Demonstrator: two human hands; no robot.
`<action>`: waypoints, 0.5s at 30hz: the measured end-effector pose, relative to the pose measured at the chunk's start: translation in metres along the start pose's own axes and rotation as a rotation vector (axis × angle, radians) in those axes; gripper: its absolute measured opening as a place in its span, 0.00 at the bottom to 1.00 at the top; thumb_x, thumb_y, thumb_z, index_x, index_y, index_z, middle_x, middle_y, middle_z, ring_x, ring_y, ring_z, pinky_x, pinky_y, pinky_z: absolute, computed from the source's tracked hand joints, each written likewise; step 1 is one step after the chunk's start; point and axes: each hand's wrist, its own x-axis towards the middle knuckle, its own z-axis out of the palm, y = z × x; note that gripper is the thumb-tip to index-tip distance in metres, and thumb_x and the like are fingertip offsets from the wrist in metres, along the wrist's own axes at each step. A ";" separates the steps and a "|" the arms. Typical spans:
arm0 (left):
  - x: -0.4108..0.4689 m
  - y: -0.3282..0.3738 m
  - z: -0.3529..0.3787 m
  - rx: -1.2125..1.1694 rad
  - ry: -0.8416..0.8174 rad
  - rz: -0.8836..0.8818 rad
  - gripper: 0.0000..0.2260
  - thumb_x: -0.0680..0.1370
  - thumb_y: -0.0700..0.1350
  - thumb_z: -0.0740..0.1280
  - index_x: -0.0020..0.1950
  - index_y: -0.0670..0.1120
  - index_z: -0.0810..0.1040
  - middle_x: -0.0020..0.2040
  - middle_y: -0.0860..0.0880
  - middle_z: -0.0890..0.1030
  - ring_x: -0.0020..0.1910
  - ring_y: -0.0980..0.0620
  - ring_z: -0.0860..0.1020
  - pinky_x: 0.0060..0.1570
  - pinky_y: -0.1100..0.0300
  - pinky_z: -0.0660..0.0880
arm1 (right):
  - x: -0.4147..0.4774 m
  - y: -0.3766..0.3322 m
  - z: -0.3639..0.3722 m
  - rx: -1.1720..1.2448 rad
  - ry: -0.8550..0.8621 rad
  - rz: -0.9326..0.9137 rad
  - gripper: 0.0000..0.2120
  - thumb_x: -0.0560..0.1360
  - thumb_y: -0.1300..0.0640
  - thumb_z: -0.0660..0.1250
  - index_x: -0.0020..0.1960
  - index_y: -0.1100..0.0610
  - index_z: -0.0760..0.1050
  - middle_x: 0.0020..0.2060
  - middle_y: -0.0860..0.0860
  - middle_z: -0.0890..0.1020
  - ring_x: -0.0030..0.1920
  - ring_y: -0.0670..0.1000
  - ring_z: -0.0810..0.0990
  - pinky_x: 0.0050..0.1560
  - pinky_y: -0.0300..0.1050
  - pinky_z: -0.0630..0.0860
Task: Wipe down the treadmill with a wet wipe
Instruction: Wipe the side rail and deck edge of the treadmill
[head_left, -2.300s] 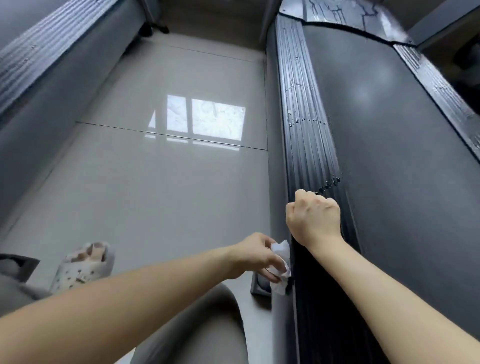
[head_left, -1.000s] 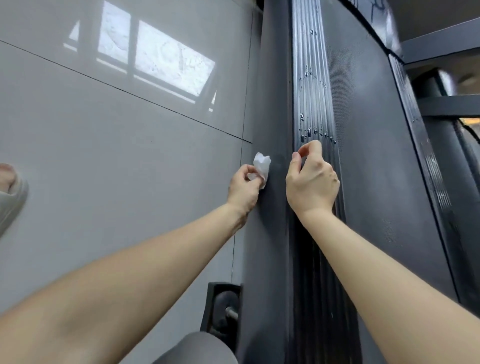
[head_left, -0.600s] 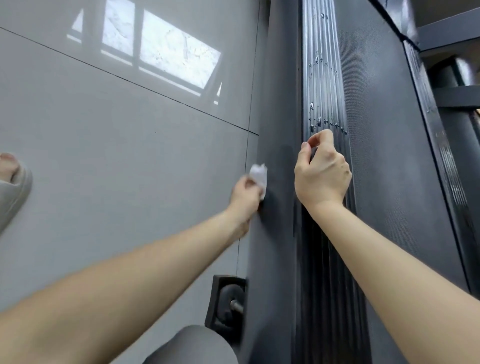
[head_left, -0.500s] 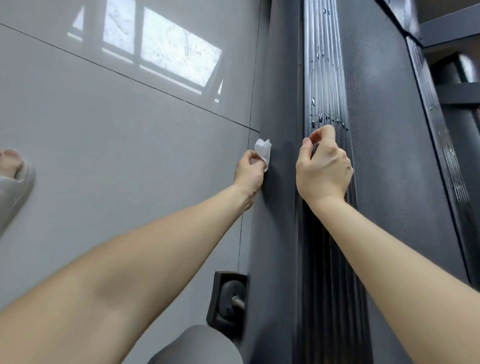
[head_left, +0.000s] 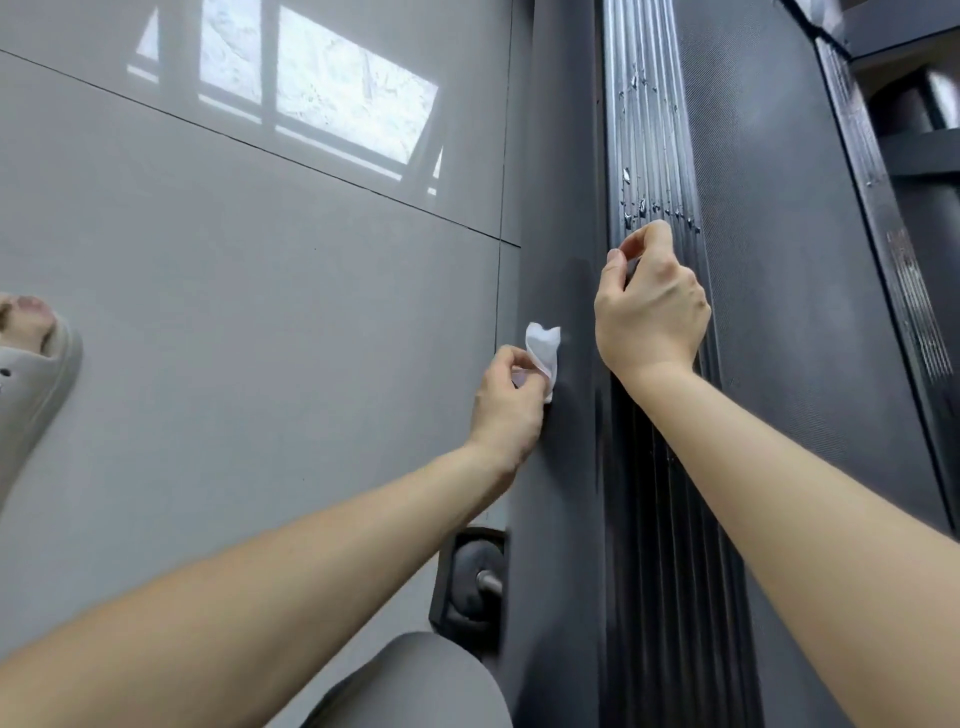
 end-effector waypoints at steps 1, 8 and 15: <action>-0.010 -0.003 0.002 0.021 -0.003 0.048 0.03 0.76 0.44 0.62 0.42 0.52 0.71 0.37 0.55 0.74 0.38 0.51 0.71 0.39 0.57 0.68 | 0.000 0.000 -0.001 -0.004 -0.002 0.000 0.09 0.83 0.52 0.58 0.58 0.56 0.71 0.43 0.55 0.83 0.45 0.63 0.81 0.43 0.49 0.66; -0.062 -0.050 -0.012 0.032 -0.072 -0.265 0.13 0.81 0.50 0.55 0.37 0.53 0.70 0.38 0.53 0.76 0.41 0.48 0.74 0.46 0.48 0.74 | -0.002 -0.003 0.000 -0.055 0.002 0.001 0.10 0.84 0.52 0.57 0.59 0.57 0.70 0.42 0.56 0.83 0.44 0.63 0.81 0.42 0.49 0.65; 0.060 0.018 -0.003 -0.033 -0.071 -0.077 0.07 0.82 0.41 0.58 0.49 0.50 0.74 0.47 0.49 0.78 0.46 0.49 0.75 0.43 0.57 0.70 | -0.006 -0.003 -0.001 -0.049 0.011 -0.013 0.08 0.84 0.53 0.58 0.57 0.57 0.70 0.36 0.51 0.76 0.40 0.62 0.81 0.39 0.48 0.64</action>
